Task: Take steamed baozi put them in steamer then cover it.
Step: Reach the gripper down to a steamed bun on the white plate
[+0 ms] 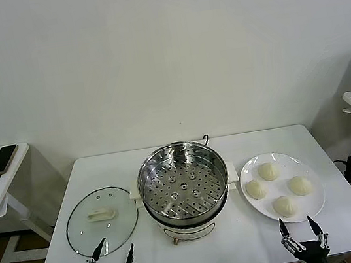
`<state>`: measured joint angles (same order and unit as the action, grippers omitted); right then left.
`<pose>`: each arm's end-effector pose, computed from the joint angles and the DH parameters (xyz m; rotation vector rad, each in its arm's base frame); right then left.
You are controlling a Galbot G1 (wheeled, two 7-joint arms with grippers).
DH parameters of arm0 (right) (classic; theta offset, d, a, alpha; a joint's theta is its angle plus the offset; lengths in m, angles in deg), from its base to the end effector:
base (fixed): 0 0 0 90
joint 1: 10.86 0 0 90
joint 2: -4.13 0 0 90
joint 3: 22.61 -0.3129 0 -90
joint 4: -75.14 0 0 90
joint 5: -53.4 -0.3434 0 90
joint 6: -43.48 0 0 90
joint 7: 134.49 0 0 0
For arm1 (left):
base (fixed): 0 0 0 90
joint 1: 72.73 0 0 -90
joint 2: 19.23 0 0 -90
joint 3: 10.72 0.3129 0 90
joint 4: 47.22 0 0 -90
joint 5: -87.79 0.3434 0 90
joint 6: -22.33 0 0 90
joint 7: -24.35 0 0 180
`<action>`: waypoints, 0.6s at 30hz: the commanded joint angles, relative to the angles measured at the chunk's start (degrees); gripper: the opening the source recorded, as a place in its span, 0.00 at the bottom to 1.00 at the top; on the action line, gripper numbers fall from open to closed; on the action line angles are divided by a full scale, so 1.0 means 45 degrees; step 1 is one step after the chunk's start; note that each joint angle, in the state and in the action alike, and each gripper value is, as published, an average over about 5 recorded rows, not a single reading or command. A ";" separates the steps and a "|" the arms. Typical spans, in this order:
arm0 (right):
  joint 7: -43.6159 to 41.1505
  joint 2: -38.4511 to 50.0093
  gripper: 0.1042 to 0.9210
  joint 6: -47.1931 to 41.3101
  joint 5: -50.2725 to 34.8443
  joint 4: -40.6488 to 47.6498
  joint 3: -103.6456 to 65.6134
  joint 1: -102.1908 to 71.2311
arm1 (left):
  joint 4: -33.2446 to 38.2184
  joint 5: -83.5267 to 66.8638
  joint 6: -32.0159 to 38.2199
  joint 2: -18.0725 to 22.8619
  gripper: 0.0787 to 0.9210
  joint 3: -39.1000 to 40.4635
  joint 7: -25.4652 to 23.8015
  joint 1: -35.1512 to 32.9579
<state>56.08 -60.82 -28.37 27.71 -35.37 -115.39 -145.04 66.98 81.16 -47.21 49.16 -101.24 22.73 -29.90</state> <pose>0.1134 -0.0957 -0.3443 -0.1390 -3.0227 -0.0731 0.0963 0.0660 -0.3378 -0.3843 -3.0552 -0.2480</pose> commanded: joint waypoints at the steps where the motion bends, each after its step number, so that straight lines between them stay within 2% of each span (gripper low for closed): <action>1: 0.0449 0.0799 0.88 -0.1521 -0.0693 -0.0173 -0.0326 0.1678 | 0.0649 0.0022 0.0023 0.0026 0.88 0.0044 0.0153 -0.0125; 5: 0.0988 0.1711 0.88 -0.2812 -0.1777 0.0199 -0.0238 0.3891 | 0.0932 0.0042 0.0005 0.0032 0.88 0.0116 0.0247 -0.0115; 11: 0.1469 0.3654 0.88 -0.4056 -0.3629 0.2594 0.1145 0.8521 | 0.1148 0.0100 0.0038 0.0060 0.88 0.0230 0.0348 -0.0108; 15: 0.0916 0.4929 0.88 -0.4297 -0.4720 0.4629 0.3150 1.1585 | 0.1257 0.0139 0.0011 0.0123 0.88 0.0335 0.0435 -0.0106; 18: -0.0359 0.5650 0.88 -0.4410 -0.5403 0.6223 0.4846 1.3648 | 0.1333 0.0157 -0.0044 0.0166 0.88 0.0396 0.0532 -0.0118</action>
<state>58.63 -45.58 -43.24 12.79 -22.24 -106.72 -110.33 71.59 81.72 -47.15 49.73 -99.78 24.55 -30.28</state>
